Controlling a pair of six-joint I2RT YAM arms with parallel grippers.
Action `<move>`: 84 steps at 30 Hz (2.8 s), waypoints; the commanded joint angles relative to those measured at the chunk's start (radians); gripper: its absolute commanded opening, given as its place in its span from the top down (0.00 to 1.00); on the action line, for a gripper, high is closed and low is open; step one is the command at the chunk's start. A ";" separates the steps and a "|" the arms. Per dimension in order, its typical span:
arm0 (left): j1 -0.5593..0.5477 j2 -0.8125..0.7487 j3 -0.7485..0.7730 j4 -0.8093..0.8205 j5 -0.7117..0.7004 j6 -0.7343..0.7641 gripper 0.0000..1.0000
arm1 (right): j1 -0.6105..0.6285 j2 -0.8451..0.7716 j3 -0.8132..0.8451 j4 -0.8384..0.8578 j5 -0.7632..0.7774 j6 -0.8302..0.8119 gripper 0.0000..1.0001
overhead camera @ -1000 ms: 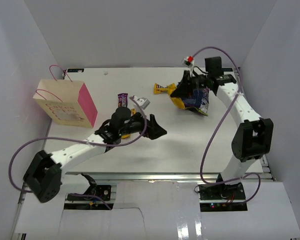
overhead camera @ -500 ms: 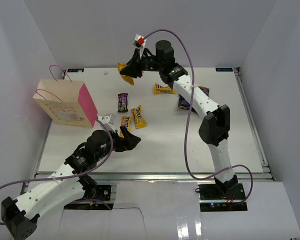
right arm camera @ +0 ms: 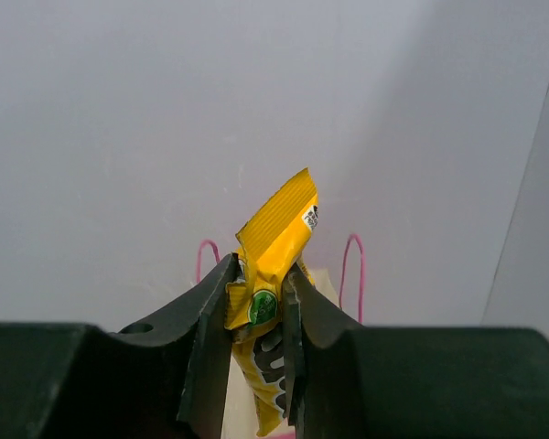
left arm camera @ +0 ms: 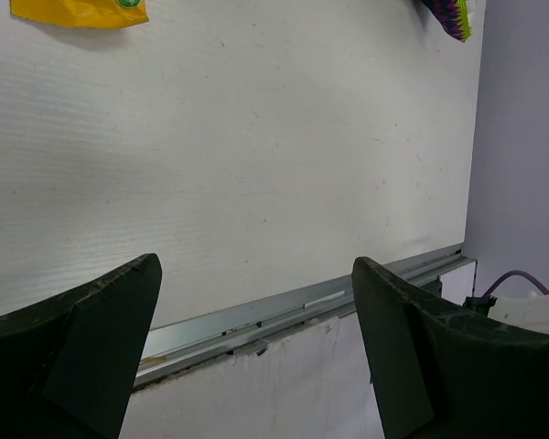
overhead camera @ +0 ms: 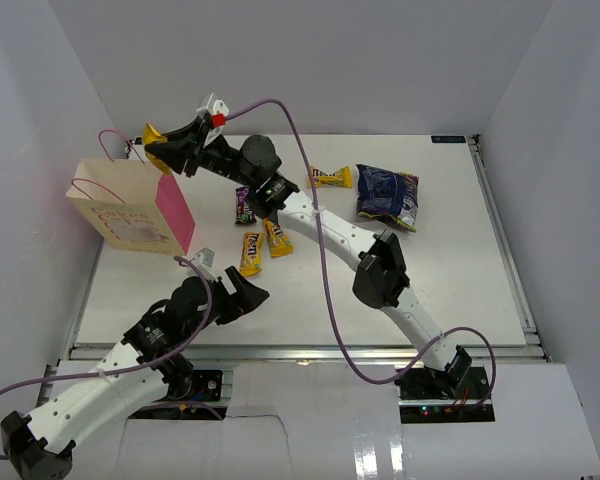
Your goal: Place the snacks into the paper bag
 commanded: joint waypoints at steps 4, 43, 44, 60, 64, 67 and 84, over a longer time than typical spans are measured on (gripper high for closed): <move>-0.004 -0.049 -0.002 -0.038 0.011 -0.022 0.04 | 0.052 0.070 0.069 0.235 0.229 -0.033 0.92; -0.004 -0.075 -0.016 -0.041 0.046 -0.040 0.03 | 0.146 0.195 0.065 0.344 0.338 -0.102 0.87; -0.004 -0.073 -0.013 -0.043 0.046 -0.040 0.03 | 0.144 0.198 0.063 0.341 0.338 -0.109 0.86; -0.004 -0.034 0.020 -0.035 0.051 -0.026 0.03 | 0.131 0.205 0.057 0.309 0.307 -0.162 0.48; -0.003 -0.026 0.030 -0.035 0.051 -0.026 0.03 | 0.129 0.204 0.056 0.306 0.304 -0.171 0.43; -0.003 -0.018 0.033 -0.033 0.054 -0.026 0.03 | 0.128 0.202 0.054 0.303 0.304 -0.174 0.39; -0.004 0.012 0.049 -0.001 0.066 -0.023 0.02 | 0.111 0.181 0.046 0.280 0.288 -0.212 0.08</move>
